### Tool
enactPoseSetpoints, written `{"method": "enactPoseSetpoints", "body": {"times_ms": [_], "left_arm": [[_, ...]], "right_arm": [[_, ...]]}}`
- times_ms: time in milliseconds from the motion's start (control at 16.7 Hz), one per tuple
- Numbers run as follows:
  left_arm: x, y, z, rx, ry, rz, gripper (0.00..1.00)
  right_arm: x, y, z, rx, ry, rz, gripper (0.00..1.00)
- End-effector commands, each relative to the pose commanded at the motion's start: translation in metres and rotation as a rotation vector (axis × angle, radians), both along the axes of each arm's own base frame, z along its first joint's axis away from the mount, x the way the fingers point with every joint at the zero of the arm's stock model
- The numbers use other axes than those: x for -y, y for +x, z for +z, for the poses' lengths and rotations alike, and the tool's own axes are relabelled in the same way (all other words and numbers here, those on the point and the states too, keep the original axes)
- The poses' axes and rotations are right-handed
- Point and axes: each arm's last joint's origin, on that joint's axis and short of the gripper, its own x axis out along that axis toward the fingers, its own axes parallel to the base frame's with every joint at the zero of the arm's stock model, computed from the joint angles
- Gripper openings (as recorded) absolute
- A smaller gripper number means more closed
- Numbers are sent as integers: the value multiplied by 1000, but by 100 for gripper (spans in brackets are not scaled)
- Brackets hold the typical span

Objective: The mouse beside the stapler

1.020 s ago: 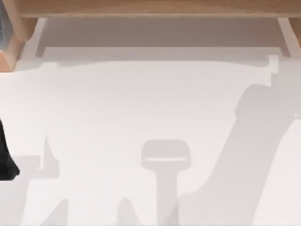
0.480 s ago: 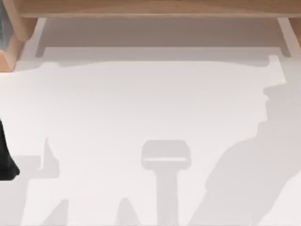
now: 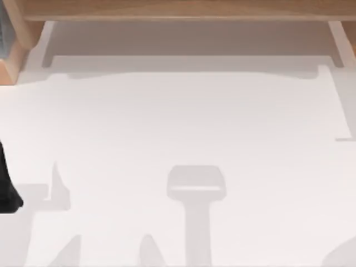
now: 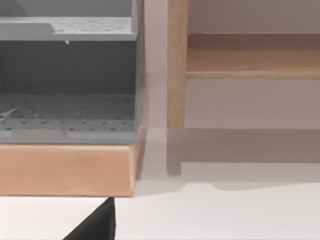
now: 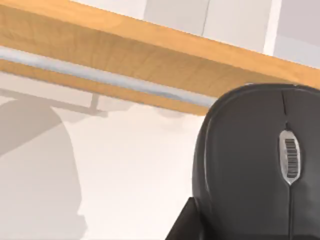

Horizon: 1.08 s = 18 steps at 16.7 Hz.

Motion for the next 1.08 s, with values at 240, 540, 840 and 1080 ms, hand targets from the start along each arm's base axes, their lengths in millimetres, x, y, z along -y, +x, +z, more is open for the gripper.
{"method": "enactPoseSetpoints", "body": {"times_ms": [240,540,840,1080], "left_arm": [[0,0,0,0,0,0,100],[0,0,0,0,0,0,100],[0,0,0,0,0,0,100],[0,0,0,0,0,0,100]], "right_arm": [[9,-49,-28,-92,8,-51,0],[12,-103,-67,-228,67,-132,0],[6,-139,-96,-354,160,-197,0],[5,-144,-101,-378,181,-208,0]]}}
